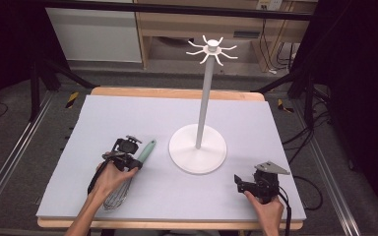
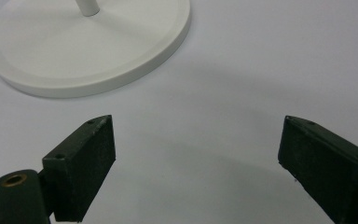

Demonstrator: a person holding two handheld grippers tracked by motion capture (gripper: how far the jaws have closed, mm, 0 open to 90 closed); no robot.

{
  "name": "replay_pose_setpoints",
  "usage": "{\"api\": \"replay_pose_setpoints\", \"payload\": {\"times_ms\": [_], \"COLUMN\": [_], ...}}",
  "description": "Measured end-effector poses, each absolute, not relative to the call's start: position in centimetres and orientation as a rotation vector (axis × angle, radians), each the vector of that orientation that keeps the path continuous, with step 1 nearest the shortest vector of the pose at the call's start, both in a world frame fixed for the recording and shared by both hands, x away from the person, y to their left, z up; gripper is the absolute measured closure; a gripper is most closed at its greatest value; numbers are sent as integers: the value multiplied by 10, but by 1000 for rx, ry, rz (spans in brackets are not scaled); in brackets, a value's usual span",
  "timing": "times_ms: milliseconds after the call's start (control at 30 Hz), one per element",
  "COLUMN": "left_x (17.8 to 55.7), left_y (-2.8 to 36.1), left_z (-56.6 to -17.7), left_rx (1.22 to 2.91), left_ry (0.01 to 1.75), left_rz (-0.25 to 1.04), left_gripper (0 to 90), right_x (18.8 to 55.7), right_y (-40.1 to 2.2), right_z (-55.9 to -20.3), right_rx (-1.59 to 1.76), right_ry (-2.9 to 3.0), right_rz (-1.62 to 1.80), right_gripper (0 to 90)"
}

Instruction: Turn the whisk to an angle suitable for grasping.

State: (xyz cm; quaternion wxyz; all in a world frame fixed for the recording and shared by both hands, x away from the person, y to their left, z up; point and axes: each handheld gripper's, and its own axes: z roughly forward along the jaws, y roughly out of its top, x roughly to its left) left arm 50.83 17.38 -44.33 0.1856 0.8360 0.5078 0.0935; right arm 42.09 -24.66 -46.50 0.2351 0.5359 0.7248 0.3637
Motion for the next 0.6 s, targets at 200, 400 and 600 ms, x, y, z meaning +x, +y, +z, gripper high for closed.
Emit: {"api": "replay_pose_setpoints", "payload": {"times_ms": [200,400,600], "left_x": [510,513,520], "left_y": [172,169,165], "left_z": [-443,-442,-447], "left_rx": [2382,2403,2454], "left_ry": [1402,1388,1388], "left_rz": [271,261,259], "left_gripper": [681,670,639], "right_x": [421,421,421], "right_y": [-246,-246,-246], "right_z": [-465,-465,-466], "right_rx": [1465,1465,1471], "right_ry": [1992,1995,2001], "right_rz": [992,991,990], "right_gripper": [114,114,114]}}
